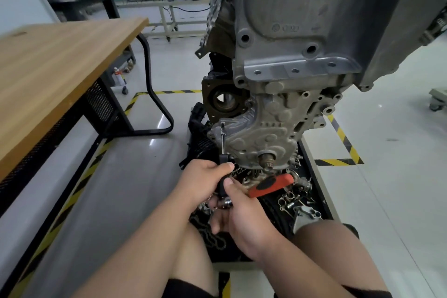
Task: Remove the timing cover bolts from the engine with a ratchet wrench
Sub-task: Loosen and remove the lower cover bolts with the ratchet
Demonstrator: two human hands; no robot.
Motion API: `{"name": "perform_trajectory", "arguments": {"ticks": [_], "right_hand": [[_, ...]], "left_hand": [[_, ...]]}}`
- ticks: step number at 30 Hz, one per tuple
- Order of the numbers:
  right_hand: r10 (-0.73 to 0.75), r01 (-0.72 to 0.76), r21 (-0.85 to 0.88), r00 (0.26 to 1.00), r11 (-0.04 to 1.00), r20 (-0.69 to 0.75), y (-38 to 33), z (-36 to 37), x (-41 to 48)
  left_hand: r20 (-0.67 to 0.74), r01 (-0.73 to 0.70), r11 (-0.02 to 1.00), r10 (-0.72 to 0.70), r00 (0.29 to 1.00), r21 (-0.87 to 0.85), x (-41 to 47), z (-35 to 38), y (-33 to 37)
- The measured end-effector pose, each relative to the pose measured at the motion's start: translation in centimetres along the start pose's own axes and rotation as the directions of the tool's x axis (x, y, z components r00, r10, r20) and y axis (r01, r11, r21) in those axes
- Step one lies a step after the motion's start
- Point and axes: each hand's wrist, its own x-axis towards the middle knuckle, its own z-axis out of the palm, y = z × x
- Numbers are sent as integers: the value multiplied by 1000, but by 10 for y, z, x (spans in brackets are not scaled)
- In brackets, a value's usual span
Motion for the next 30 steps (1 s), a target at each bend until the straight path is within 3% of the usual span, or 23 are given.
{"name": "perform_trajectory", "arguments": {"ticks": [2, 5, 7, 9, 10, 11, 12, 13, 14, 15, 16, 18, 20, 22, 25, 30], "right_hand": [[18, -25, 152, 999, 988, 51, 2, -1, 0], [26, -48, 204, 994, 978, 109, 5, -1, 2], [21, -30, 122, 997, 992, 77, 6, 0, 2], [-39, 33, -184, 999, 982, -27, 5, -1, 2], [-94, 49, -429, 992, 902, -86, 4, -2, 2], [-167, 39, -680, 978, 732, -123, 2, -2, 1], [-246, 3, -869, 960, 494, -136, 2, -1, 0], [-328, -37, -954, 935, 298, -139, 1, -1, -1], [-392, -55, -974, 909, 221, -141, -1, 1, -2], [-427, -63, -975, 892, 212, -150, -1, 2, -2], [-423, -75, -966, 888, 247, -178, -1, 3, -3], [-343, -50, -862, 905, 504, -253, 0, 3, -5], [-232, 10, -581, 922, 814, -310, 5, 4, -7], [-119, 9, -317, 936, 948, -330, 11, 7, -7], [-28, 18, -34, 947, 999, -319, 16, 9, -7], [-11, 38, 83, 950, 996, -312, 16, -1, -8]], "left_hand": [[-24, -18, 999, 19, 1000, 38, 1, -1, 1], [-48, -33, 998, 36, 998, 54, 0, -5, -1], [-96, -60, 992, 71, 993, 107, 0, -7, -2], [-141, -81, 985, 103, 985, 154, 0, -6, -5], [-150, -83, 983, 108, 983, 165, 0, -5, -6], [-155, -79, 981, 107, 982, 178, 0, -4, -7], [-158, -71, 979, 102, 982, 193, 1, -3, -7], [-159, -66, 978, 98, 982, 197, 2, -2, -6], [-158, -64, 981, 94, 983, 184, 3, -1, -6], [-154, -64, 984, 90, 984, 164, 3, -1, -5], [-152, -63, 987, 86, 985, 148, 4, -2, -6], [-156, -69, 989, 89, 984, 132, 3, -3, -6], [-160, -77, 987, 100, 982, 142, 1, -2, -6], [-169, -65, 986, 91, 981, 154, -1, -1, -4], [-177, -66, 990, 88, 980, 125, -3, 2, -2], [-181, -65, 988, 90, 979, 142, -2, 4, -1]]}}
